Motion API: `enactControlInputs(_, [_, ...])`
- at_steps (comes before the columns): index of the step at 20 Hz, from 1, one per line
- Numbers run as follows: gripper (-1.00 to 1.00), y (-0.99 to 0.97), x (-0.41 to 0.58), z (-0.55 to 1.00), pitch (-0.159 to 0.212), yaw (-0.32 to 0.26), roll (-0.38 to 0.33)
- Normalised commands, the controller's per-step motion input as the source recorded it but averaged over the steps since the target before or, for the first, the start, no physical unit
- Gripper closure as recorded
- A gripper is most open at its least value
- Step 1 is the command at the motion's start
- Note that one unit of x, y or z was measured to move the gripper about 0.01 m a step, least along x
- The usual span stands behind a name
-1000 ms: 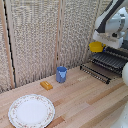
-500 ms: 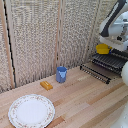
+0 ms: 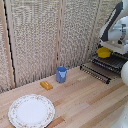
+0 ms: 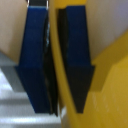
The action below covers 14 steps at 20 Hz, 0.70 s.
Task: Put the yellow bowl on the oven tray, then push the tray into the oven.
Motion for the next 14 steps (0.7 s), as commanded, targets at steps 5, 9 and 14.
enactControlInputs(5, [1.0, -0.53, 0.123, 0.0, -0.024, -0.03, 0.014])
enactControlInputs(9, [-1.0, -0.07, 0.007, 0.0, -0.006, -0.017, 0.003])
enactControlInputs(14, [-1.0, 0.07, 0.008, 0.09, 0.027, -0.012, -0.015])
